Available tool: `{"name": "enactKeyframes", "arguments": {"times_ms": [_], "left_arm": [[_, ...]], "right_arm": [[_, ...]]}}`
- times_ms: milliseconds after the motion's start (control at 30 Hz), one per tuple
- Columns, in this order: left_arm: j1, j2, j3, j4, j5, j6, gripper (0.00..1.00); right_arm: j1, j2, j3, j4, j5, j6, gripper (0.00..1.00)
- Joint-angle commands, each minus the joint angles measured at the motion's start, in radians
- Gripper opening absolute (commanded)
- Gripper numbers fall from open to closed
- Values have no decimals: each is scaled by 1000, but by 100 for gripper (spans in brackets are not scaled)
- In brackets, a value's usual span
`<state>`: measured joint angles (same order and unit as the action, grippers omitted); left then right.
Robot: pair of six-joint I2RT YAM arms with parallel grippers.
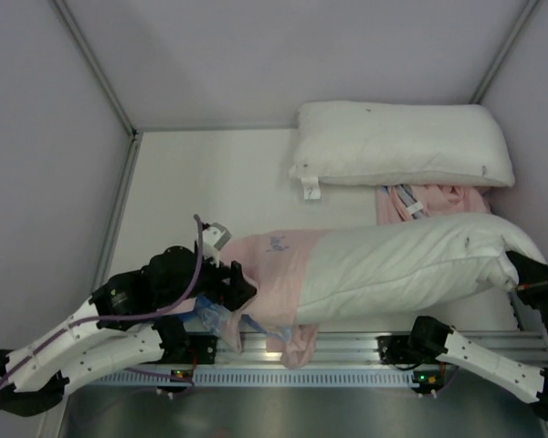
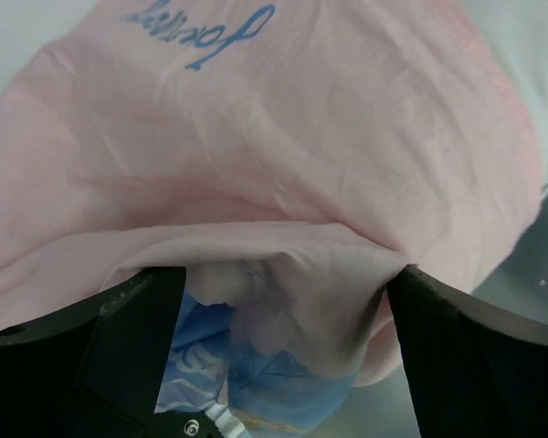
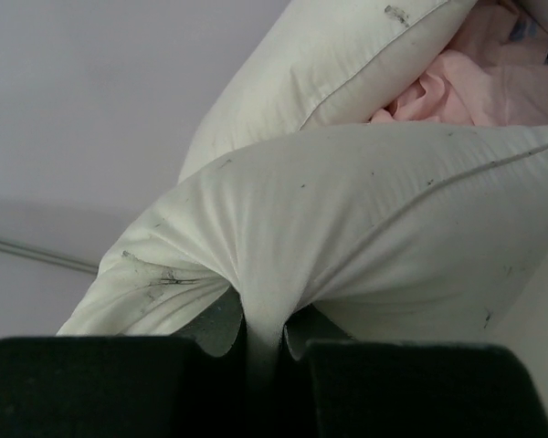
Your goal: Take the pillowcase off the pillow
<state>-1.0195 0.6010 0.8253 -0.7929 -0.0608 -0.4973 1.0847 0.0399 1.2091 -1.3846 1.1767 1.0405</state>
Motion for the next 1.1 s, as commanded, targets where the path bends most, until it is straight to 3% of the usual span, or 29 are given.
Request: {"name": "enactKeyframes", "arguments": {"times_ms": [0,33,267,367,767,1067], "left_arm": [[2,-95,21,115,33,-15,95],[2,-107,26,115,42,-20,99],[2,-81,14,162,278,-43,99],[2,-84,-18,162,303,-58,99],[1,-99,-216,274,231,-273,99],[1,-116,-311,353,202,-325,99]], "right_arm": [[21,11,41,-1,57,-22,0],[23,0,46,-2,61,-31,0],[34,6,101,-1,70,-28,0],[35,12,128,-1,72,-27,0],[73,-37,145,-1,72,15,0],[72,-37,173,-1,75,0,0]]}}
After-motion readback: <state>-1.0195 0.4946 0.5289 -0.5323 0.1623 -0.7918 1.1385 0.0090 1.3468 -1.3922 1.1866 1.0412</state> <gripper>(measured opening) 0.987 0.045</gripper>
